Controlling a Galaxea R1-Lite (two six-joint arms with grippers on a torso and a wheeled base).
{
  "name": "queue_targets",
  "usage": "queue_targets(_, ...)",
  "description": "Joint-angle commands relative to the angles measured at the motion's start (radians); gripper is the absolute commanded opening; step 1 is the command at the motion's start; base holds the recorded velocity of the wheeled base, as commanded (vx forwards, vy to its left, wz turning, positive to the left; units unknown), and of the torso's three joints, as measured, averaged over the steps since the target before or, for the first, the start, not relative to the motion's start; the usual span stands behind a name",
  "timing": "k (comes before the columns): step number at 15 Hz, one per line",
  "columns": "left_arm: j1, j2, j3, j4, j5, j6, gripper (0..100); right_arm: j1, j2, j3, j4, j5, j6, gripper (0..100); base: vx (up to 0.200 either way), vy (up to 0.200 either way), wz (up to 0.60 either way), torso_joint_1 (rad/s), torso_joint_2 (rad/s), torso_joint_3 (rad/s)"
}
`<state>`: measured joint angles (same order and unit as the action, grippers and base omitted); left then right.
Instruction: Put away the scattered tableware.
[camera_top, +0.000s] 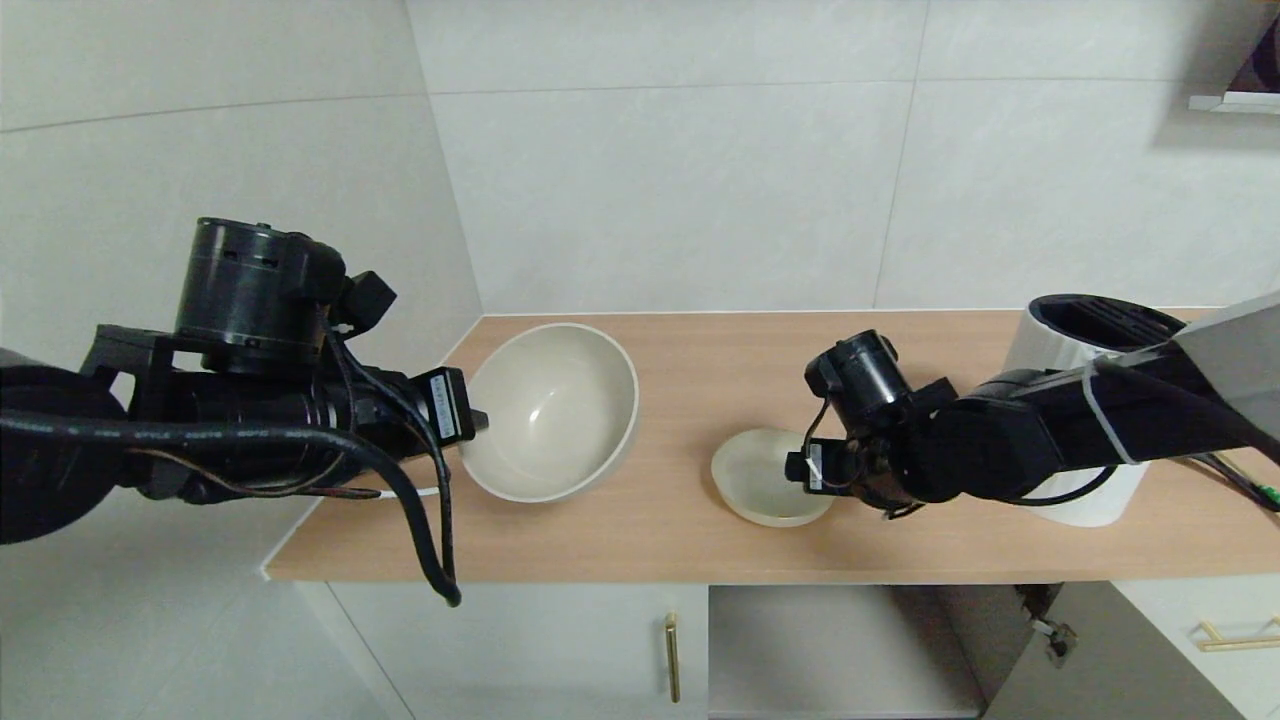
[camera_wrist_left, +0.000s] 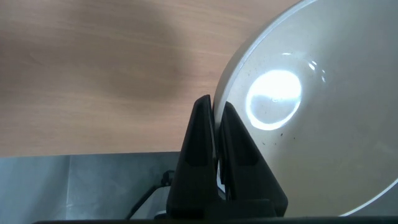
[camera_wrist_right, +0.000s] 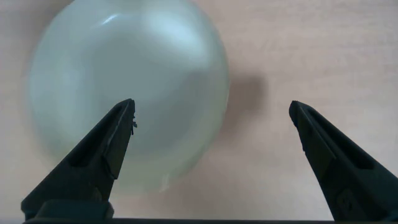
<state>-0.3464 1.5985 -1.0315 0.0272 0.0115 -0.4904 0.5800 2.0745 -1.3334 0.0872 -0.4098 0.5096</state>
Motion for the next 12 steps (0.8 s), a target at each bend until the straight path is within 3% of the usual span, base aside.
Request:
queue_targets(1,-0.002,0.004,-0.001,0.000,0.001,0.000,0,-0.020,0.058,-0.021,-0.001,-0.001,0.001,100,0.000,0.000,0.00,0.000,0.00,0.000)
queue_targets(7,-0.002,0.003,0.002,-0.001,0.001,0.000,0,-0.035,0.069,-0.035,-0.003,0.000,0.009,100,0.000,0.000,0.00,0.000,0.00,0.000)
queue_targets(8,-0.002,0.004,0.002,-0.001,0.001,0.000,0,-0.035,0.067,-0.035,-0.003,0.000,0.010,0,0.000,0.000,0.00,0.000,0.00,0.000)
queue_targets(12,-0.002,0.004,0.002,-0.001,0.001,0.000,0,-0.035,0.062,-0.033,-0.003,0.006,0.010,0,0.000,0.000,0.00,0.000,0.00,0.000)
